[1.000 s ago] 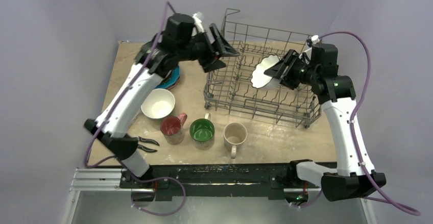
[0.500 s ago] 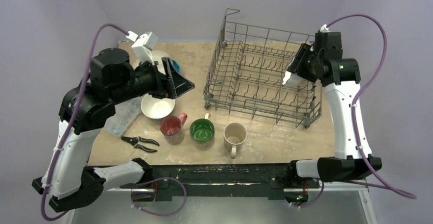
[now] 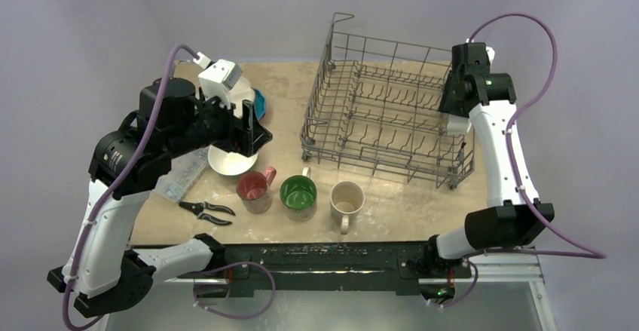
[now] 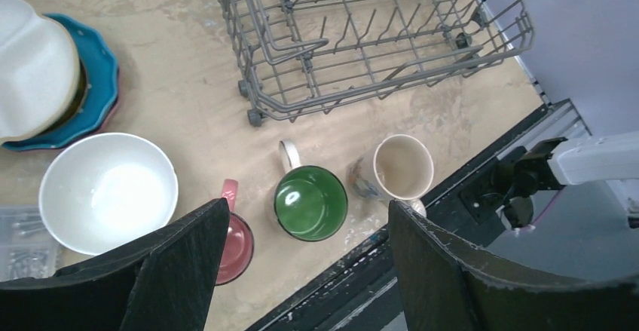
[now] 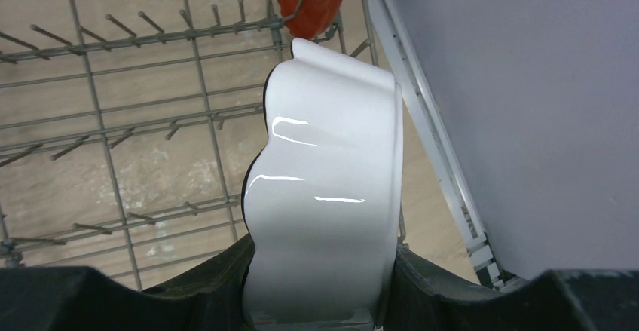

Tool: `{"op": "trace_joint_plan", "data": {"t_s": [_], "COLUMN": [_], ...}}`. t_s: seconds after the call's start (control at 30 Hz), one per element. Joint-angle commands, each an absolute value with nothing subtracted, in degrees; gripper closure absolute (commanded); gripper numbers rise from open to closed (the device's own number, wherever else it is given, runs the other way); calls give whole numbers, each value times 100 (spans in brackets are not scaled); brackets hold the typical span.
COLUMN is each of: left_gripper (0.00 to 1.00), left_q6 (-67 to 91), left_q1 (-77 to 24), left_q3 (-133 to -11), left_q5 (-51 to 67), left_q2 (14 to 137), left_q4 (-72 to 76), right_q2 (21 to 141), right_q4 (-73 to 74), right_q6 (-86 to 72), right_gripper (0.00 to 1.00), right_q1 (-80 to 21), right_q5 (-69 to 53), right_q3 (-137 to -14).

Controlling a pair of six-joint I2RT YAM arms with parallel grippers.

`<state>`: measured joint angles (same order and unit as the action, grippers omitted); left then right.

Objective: Load the mixed dishes into the dish rack
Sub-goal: Insert the bowl into the dish rack.

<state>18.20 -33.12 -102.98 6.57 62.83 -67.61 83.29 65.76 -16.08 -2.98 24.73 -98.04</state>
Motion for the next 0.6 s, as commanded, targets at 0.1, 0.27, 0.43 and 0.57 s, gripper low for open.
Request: {"op": "trace_joint_plan", "data": {"t_s": [0.1, 0.27, 0.43, 0.57], "left_gripper": [23, 22, 22, 23], "left_q6": [1292, 1318, 1312, 1310], "left_q1": [-3282, -3286, -3281, -3285], "left_q3": [-10665, -10501, -10598, -10587], "left_q5": [155, 201, 221, 217], "left_q2": [6707, 6756, 6831, 6844], "left_q4": [-6831, -6802, -6777, -6766], "right_q2": [8561, 8746, 8873, 8893], "right_q4": [6237, 6054, 5985, 5877], "right_q6": [-1338, -1300, -1321, -1310], "right_gripper": [100, 100, 100, 100], "right_q1": [-507, -691, -747, -758], "right_q5": [3236, 3384, 3520, 3444], "right_q3": [-9719, -9528, -9432, -9244]}}
